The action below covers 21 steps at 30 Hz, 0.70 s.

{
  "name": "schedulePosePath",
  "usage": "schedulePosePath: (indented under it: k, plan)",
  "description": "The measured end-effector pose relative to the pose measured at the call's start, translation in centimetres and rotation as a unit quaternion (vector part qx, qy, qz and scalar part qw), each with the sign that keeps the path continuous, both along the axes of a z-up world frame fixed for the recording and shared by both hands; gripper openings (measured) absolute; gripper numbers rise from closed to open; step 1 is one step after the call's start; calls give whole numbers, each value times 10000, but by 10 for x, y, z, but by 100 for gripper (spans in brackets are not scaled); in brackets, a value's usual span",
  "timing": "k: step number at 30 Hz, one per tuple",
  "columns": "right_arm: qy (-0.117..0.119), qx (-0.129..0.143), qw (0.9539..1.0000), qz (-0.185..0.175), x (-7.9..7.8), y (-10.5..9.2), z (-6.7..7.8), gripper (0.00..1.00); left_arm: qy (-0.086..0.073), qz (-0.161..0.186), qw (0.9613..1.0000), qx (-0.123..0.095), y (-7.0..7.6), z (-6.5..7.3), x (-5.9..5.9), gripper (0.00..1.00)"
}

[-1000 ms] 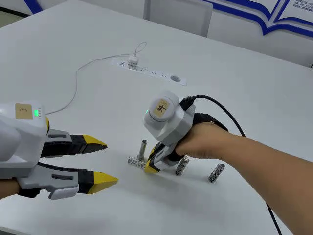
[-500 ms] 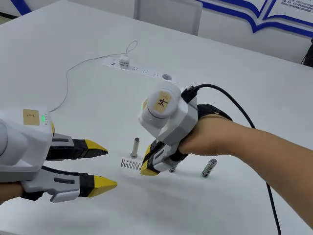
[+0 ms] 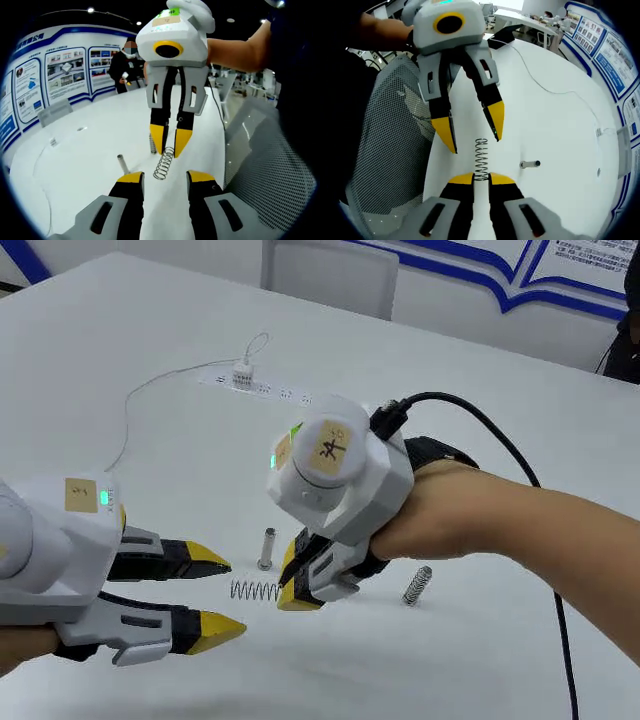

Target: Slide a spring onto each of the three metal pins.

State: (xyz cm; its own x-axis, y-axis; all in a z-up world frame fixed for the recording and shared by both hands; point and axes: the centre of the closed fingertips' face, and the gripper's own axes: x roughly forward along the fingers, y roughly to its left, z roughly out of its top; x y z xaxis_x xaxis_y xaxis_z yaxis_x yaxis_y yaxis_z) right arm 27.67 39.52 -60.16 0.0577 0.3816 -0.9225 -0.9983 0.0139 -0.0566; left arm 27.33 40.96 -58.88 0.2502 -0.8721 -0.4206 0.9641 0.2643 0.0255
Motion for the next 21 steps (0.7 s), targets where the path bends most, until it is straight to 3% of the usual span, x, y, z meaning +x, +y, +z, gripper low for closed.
schedulePosePath:
  k: [11,21]
  plan:
    - [-41,-20,9995,327,-9,2,5,12,-77,-300,9995,70,-6,0,-8,18]
    - [-9,-24,9991,426,-13,0,5,12,-105,-449,9989,76,-8,0,-12,11]
